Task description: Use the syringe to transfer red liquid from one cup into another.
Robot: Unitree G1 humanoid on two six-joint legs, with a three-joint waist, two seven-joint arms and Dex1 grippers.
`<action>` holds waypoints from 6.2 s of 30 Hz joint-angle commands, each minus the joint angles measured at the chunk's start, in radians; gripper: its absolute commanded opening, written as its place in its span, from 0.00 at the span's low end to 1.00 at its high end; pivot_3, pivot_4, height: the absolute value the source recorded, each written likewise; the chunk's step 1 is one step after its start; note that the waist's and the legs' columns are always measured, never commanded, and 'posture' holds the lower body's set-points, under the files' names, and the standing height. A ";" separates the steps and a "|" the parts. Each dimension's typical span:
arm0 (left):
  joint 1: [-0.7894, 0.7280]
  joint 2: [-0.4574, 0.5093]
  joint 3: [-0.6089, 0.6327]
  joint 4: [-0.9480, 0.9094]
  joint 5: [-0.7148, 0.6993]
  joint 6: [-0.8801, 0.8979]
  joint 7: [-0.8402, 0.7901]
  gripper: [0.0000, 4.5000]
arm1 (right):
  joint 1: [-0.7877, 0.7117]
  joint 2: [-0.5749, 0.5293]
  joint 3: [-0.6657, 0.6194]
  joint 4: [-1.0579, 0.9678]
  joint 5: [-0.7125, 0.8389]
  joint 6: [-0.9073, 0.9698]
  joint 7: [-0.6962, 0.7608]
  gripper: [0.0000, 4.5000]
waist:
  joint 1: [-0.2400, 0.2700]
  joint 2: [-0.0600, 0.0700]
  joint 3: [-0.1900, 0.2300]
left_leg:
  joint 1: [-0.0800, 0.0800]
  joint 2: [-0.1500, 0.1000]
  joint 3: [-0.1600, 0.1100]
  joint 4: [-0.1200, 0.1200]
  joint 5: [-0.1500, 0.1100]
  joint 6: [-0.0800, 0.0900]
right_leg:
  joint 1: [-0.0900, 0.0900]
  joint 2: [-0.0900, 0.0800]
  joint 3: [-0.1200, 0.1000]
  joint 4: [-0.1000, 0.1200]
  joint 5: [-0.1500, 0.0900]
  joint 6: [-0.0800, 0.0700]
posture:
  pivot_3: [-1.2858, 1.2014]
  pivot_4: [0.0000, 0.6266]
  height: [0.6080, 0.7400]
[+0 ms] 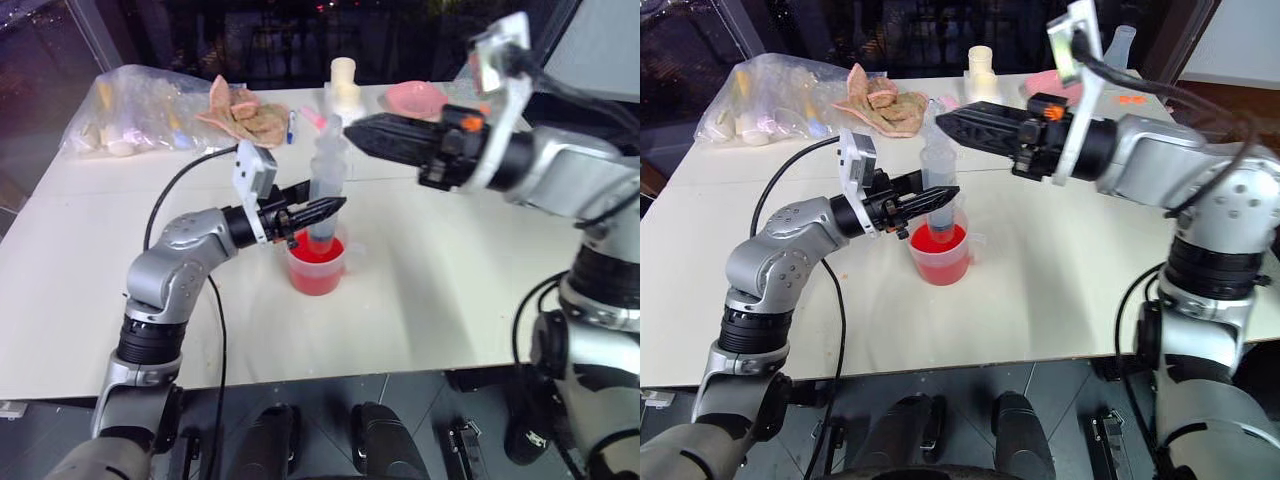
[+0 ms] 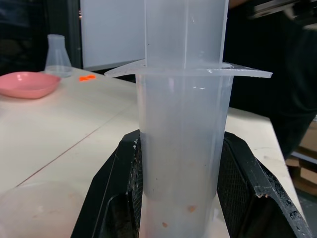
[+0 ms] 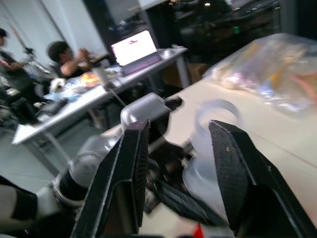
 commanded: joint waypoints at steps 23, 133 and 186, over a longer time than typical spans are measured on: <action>-0.241 -0.041 0.054 0.240 0.179 -0.346 0.088 0.33 | 0.014 0.004 0.028 -0.043 -0.065 -0.150 0.044 0.43 | 0.003 -0.001 0.000 | -0.001 0.000 0.000 0.000 0.000 0.001 | 0.000 0.000 0.000 -0.002 0.000 0.000 | 0.52 0.24 1.00; -0.238 -0.133 0.087 0.298 0.214 -0.362 0.122 0.33 | -0.232 0.430 0.163 0.472 -0.819 -0.239 0.237 0.56 | -0.006 0.000 0.000 | -0.002 -0.001 0.000 -0.001 0.002 -0.004 | -0.004 0.000 -0.001 0.002 0.000 0.000 | 0.52 0.24 1.00; -0.289 0.131 0.349 0.581 -0.344 1.005 1.100 0.33 | -0.003 0.198 -0.021 0.029 -0.554 0.089 0.115 0.66 | -0.004 0.000 0.000 | 0.000 -0.001 -0.001 -0.001 0.003 -0.006 | -0.003 0.000 0.000 0.004 0.000 0.000 | 0.52 0.24 1.00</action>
